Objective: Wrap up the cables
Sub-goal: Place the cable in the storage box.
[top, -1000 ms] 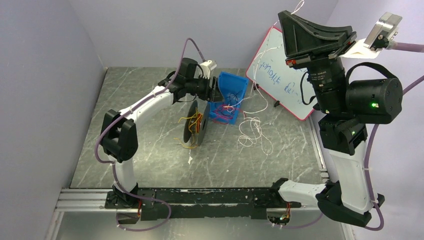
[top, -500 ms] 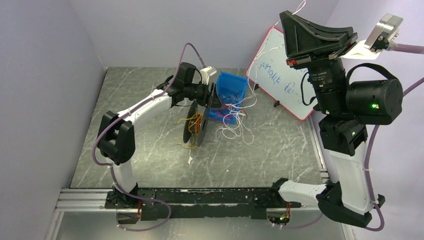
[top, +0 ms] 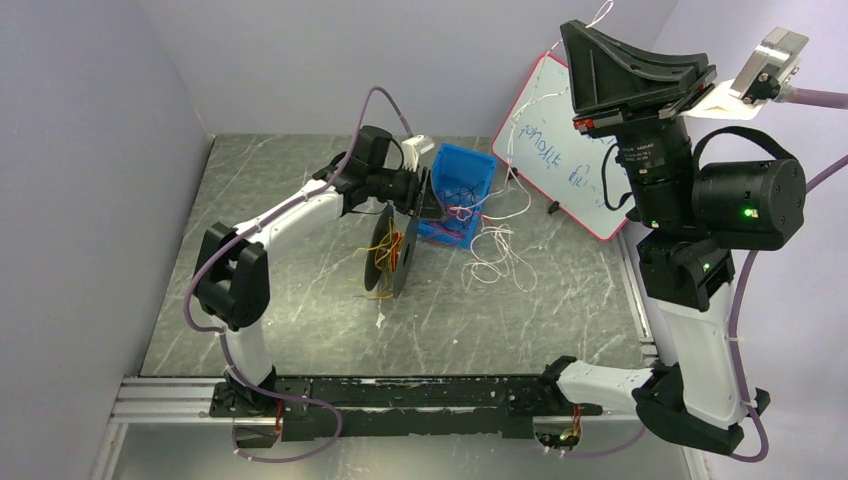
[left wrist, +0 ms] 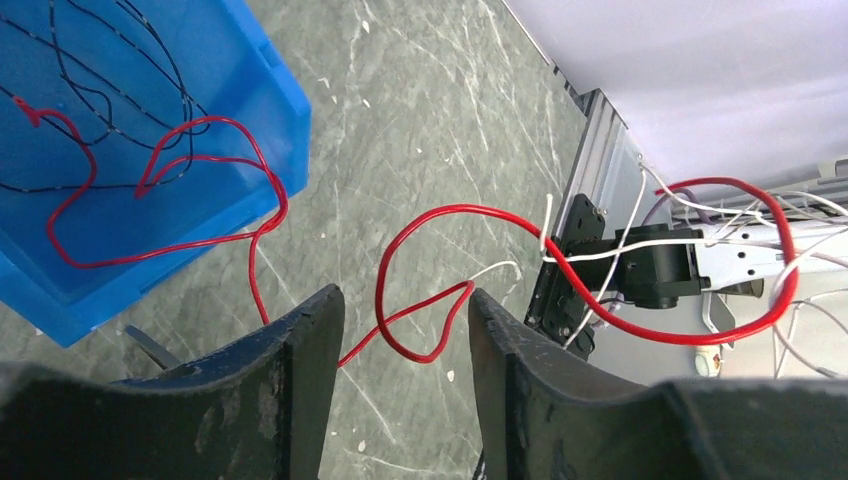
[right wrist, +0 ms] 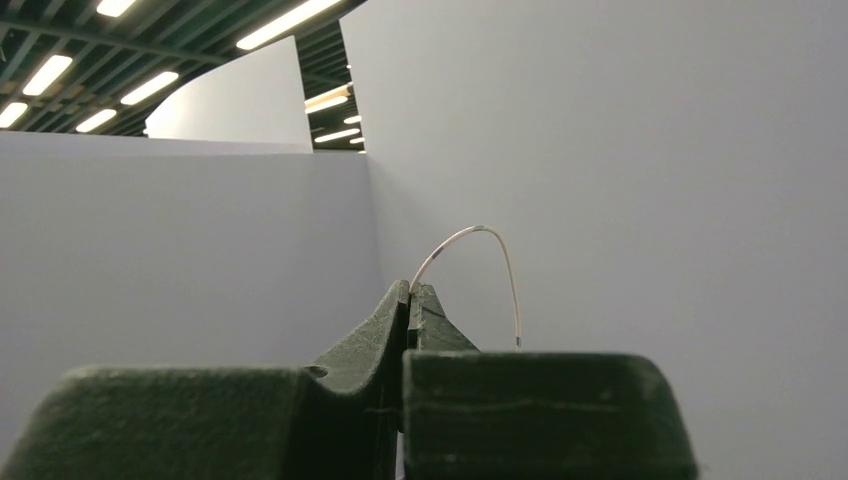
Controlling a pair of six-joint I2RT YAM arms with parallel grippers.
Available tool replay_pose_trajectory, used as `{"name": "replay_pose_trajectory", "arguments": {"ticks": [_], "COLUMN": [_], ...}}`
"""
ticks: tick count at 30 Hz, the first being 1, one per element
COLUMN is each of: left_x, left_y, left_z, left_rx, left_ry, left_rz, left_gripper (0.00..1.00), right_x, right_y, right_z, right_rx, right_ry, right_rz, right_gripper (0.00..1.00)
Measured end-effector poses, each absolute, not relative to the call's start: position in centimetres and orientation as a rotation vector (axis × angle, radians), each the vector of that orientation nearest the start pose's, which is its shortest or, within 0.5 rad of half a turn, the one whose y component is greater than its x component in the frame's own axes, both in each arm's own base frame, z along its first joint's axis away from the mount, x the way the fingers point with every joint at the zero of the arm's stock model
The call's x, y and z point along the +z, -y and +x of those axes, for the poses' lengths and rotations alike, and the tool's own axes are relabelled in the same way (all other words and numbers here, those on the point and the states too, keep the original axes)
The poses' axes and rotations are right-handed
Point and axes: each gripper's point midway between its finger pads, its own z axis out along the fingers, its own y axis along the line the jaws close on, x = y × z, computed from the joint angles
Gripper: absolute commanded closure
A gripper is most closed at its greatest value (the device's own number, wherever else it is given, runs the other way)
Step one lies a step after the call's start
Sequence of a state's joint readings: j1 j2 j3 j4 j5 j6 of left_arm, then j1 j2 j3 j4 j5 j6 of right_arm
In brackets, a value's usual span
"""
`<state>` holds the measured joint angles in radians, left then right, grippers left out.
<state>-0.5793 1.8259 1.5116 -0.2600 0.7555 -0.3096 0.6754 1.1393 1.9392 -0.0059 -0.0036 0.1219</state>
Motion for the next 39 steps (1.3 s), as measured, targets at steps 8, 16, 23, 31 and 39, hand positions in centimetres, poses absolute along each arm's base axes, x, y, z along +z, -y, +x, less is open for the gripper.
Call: {"name": "replay_pose_trajectory", "arguments": {"ticks": [8, 16, 23, 31, 39], "left_x": [20.1, 20.5, 20.2, 21.9, 21.7], "left_y": [37.5, 38.6, 39.2, 39.8, 39.4], "left_z": [33.3, 33.8, 33.9, 35.5, 40.8], "left_rx": [-1.324, -1.352, -1.379, -1.343, -1.235], "left_ry": [-2.151, -2.131, -2.132, -2.104, -2.149], "left_rz": [0.778, 0.801, 0.822, 0.810, 0.653], "left_gripper": [0.55, 0.72, 0.93, 0.93, 0.93], "right_x": [72.0, 72.0, 72.1, 72.4, 73.8], "right_y": [-15.6, -15.6, -15.4, -14.7, -12.7], "right_z": [18.6, 18.6, 18.6, 18.0, 16.1], "right_rx": [0.757, 0.757, 0.748, 0.740, 0.733], "right_ry": [-0.767, -0.766, -0.764, -0.751, -0.702], "right_rz": [-0.221, -0.221, -0.214, -0.203, -0.176], "right_gripper": [1.00, 1.00, 1.00, 1.00, 1.00]}}
